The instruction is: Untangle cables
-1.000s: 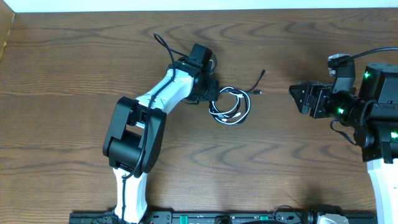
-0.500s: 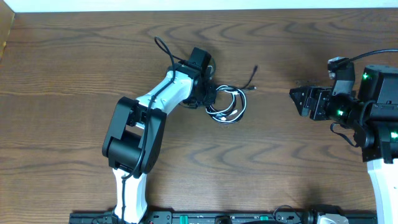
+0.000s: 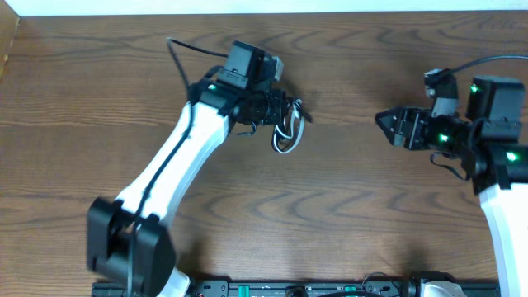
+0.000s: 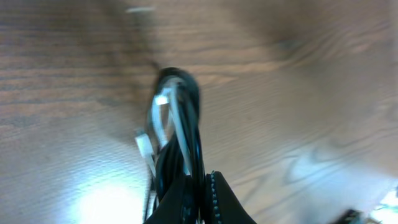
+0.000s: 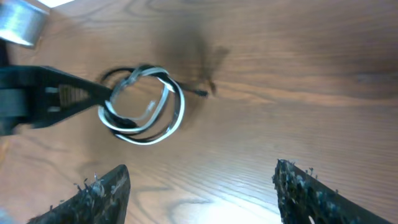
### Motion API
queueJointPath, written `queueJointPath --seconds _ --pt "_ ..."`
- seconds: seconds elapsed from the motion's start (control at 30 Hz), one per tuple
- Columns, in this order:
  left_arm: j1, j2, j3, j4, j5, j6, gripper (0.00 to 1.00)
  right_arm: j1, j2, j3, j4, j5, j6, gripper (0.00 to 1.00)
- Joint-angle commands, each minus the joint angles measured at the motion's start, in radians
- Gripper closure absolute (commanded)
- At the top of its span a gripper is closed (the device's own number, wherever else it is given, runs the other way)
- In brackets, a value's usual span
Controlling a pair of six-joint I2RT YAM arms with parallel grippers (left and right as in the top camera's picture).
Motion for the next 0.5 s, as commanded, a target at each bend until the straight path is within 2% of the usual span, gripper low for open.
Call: queueJointPath --seconds 0.0,0.17,0.3,0.47 --pt "0.003 -0.036 0.013 0.004 0.061 -0.070 0.93 0.046 0.061 0.018 0.066 -0.123 0.093 0.30" --pt "0.021 -0.042 0.013 0.060 0.172 -0.183 0.93 0.156 0.149 0.018 0.203 -0.212 0.124 0.31" --pt "0.067 -0.042 0.013 0.115 0.283 -0.270 0.92 0.225 0.200 0.018 0.242 -0.212 0.079 0.30" --pt "0.141 -0.042 0.013 0.185 0.436 -0.380 0.92 0.263 0.229 0.018 0.282 -0.309 -0.075 0.32"
